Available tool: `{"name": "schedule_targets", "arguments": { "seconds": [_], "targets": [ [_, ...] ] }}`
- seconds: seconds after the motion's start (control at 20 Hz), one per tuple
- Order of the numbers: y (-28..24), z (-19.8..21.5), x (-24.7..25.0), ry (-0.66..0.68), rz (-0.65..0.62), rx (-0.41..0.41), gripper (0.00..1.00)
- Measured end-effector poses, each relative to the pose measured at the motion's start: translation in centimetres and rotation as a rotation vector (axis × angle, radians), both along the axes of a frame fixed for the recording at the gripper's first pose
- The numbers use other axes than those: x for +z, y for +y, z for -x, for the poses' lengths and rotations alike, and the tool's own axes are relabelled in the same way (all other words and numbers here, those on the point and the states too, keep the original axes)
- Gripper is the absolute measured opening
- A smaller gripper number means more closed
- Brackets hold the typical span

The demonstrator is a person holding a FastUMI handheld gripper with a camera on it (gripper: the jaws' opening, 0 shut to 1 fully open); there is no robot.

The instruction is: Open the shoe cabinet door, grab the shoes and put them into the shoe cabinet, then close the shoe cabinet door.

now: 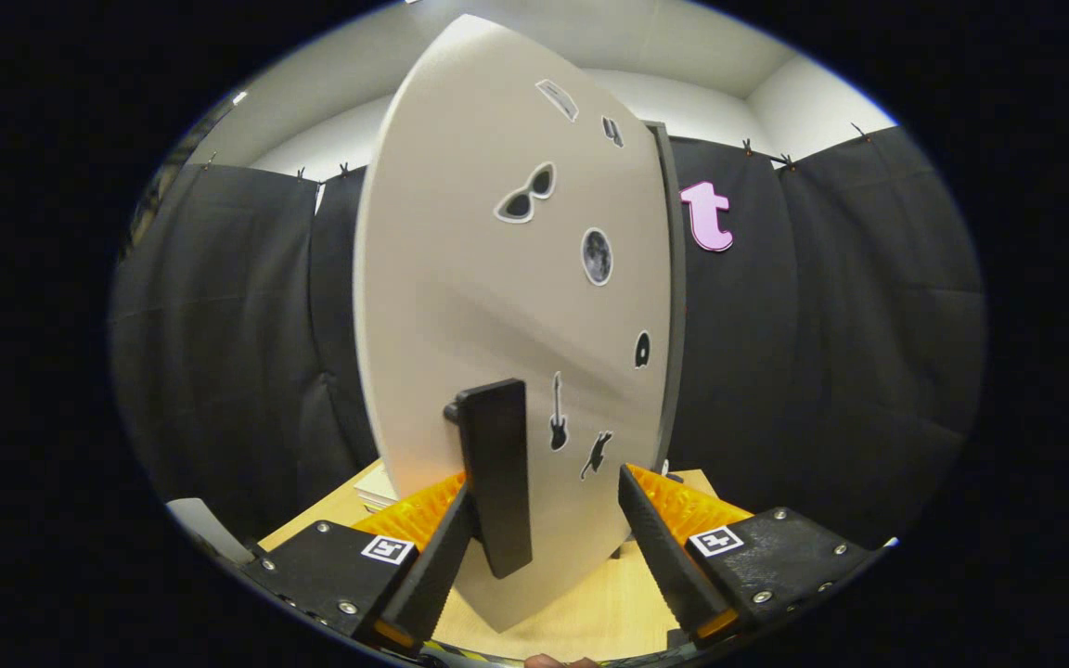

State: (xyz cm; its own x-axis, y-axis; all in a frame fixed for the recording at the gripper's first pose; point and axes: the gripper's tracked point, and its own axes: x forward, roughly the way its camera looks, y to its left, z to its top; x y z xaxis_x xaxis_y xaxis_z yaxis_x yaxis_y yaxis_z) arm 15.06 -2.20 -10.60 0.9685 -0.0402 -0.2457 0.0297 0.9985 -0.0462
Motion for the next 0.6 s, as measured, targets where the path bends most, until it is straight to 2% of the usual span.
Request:
{"name": "schedule_targets", "arguments": {
  "seconds": [0.1,0.6],
  "targets": [
    [1.3,-0.8,-1.0,0.009,0.017,-0.011,0.93],
    [9.0,-8.3,-2.0,-0.004,-0.057,-0.007,0.94]
  ]
}}
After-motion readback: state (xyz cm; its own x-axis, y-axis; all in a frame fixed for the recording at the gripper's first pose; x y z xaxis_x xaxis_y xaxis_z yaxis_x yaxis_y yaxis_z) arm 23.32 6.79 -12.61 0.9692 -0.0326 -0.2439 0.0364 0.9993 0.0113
